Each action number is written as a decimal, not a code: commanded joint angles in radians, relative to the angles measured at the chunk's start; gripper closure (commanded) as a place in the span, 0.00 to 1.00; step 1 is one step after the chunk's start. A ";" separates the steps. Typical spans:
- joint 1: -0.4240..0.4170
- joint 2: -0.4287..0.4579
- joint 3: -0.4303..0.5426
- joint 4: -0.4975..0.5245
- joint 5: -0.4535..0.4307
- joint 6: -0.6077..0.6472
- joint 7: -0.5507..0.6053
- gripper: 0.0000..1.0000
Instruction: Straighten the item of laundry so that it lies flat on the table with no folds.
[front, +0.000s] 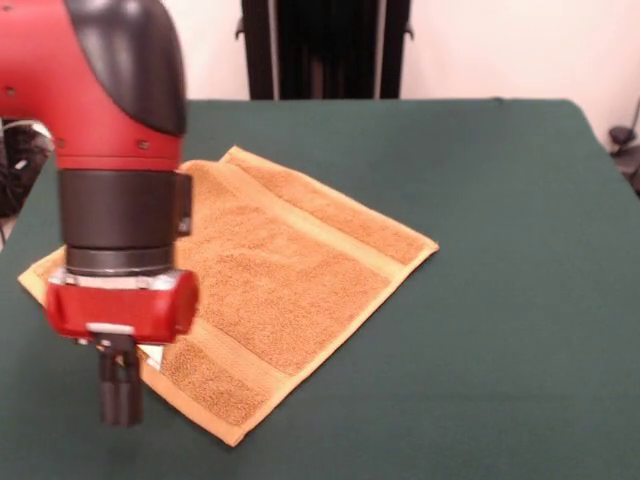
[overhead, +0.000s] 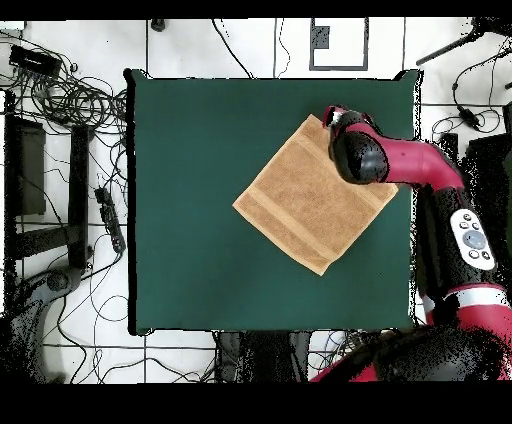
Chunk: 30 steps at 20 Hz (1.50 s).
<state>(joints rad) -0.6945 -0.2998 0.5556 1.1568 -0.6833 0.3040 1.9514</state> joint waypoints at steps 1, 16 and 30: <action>0.007 -0.013 0.051 0.050 0.073 0.135 -0.051 1.00; 0.019 -0.249 0.041 0.032 0.224 0.650 -0.165 1.00; -0.017 -0.235 0.125 0.100 0.516 1.009 -0.114 1.00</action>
<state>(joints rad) -0.7306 -0.5836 0.5692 1.1474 -0.2921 1.1490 1.9514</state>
